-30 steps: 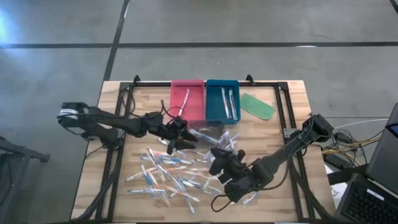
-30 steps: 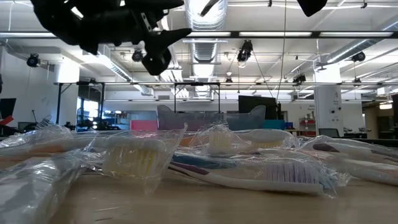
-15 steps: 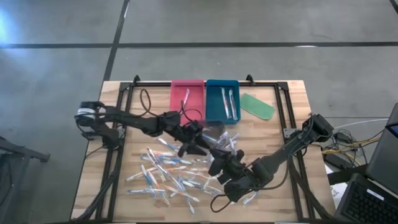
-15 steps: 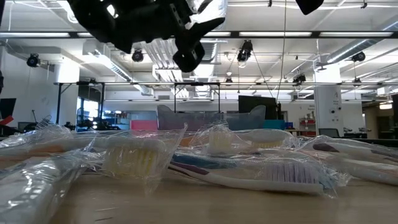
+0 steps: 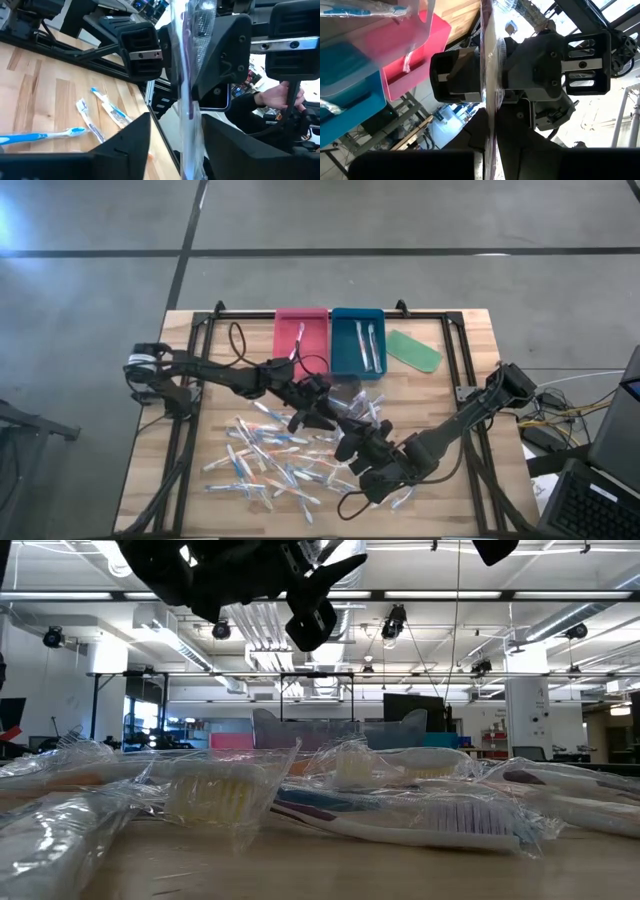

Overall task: Pick & Place Toothbrushes
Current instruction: Put the purple toothbrush into the pink bin

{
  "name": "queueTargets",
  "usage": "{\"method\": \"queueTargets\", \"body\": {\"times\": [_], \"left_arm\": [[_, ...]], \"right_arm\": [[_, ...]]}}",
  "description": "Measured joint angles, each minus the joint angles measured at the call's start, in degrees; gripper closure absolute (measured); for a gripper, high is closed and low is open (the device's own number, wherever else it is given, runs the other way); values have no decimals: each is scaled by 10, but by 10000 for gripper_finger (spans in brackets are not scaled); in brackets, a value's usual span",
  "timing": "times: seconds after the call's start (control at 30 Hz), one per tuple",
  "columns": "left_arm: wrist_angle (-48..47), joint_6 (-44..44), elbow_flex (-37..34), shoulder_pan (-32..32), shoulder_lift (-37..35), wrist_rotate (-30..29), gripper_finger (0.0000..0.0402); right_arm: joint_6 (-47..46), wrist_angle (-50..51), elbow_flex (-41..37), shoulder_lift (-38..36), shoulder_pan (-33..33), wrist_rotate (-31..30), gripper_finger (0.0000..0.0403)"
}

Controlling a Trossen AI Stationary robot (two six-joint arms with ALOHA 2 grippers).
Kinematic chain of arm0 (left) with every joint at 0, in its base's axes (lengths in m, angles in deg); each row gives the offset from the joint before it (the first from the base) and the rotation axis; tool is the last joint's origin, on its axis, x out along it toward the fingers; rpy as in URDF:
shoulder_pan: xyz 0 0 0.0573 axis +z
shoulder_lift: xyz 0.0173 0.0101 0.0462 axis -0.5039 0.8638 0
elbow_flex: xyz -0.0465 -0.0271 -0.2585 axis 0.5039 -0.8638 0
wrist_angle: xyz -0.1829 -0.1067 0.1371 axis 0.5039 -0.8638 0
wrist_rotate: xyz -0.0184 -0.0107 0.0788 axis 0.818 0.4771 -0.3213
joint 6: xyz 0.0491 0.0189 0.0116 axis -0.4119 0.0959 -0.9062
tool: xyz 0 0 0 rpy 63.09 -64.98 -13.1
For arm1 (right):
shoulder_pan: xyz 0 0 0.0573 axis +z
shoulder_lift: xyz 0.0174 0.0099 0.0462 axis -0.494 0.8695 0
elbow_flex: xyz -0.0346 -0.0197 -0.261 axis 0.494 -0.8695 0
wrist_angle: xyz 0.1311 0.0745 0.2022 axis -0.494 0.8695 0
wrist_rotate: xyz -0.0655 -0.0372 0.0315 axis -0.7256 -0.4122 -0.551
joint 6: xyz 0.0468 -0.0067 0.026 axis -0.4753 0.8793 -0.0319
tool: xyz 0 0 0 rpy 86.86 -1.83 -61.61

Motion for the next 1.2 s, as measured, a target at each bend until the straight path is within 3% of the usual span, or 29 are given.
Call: {"method": "queueTargets", "body": {"times": [0.33,0.63,0.93,1.2], "left_arm": [[0,2,0,0,0,3,370],[0,-3,0,0,0,2,364],[-2,-22,-1,0,0,-1,370],[-32,-42,-2,31,-10,-3,371]], "right_arm": [[2,1,0,0,-7,0,381],[1,1,0,0,-10,0,372],[-5,-5,0,-3,-9,-1,316],[-145,-1,0,-23,-1,-22,277]]}}
